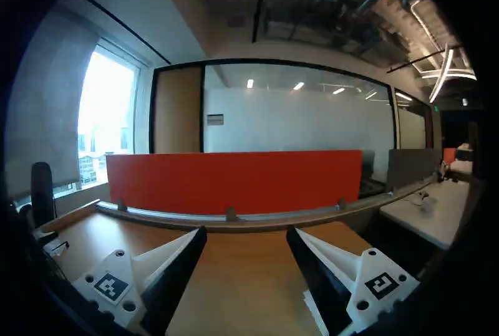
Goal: Fold towel
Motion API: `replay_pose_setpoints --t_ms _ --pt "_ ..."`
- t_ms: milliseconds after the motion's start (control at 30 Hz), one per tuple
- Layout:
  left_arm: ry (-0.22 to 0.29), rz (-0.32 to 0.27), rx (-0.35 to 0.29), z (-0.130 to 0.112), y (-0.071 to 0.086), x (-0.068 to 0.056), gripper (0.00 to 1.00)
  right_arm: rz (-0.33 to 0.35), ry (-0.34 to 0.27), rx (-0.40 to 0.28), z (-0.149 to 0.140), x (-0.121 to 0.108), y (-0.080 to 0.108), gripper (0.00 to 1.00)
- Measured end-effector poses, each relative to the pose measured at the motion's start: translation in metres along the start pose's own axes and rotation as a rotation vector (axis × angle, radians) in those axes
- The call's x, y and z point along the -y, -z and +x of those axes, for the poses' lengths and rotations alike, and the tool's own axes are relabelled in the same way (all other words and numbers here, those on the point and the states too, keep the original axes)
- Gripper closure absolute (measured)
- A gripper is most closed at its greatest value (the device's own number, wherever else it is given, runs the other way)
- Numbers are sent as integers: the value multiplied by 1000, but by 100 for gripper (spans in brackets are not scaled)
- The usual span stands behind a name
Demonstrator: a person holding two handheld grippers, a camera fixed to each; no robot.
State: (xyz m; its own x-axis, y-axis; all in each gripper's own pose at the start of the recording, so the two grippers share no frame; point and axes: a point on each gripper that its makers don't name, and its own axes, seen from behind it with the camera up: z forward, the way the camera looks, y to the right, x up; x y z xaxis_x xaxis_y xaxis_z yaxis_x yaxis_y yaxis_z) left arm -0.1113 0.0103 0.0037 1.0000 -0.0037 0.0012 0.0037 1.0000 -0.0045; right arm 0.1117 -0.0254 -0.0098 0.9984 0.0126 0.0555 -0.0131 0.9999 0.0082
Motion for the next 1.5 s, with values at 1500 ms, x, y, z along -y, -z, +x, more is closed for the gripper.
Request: replay_pose_setpoints --t_ms 1500 --pt "23 -2 -5 -40 1 -3 3 -26 14 -8 -23 -10 7 1"
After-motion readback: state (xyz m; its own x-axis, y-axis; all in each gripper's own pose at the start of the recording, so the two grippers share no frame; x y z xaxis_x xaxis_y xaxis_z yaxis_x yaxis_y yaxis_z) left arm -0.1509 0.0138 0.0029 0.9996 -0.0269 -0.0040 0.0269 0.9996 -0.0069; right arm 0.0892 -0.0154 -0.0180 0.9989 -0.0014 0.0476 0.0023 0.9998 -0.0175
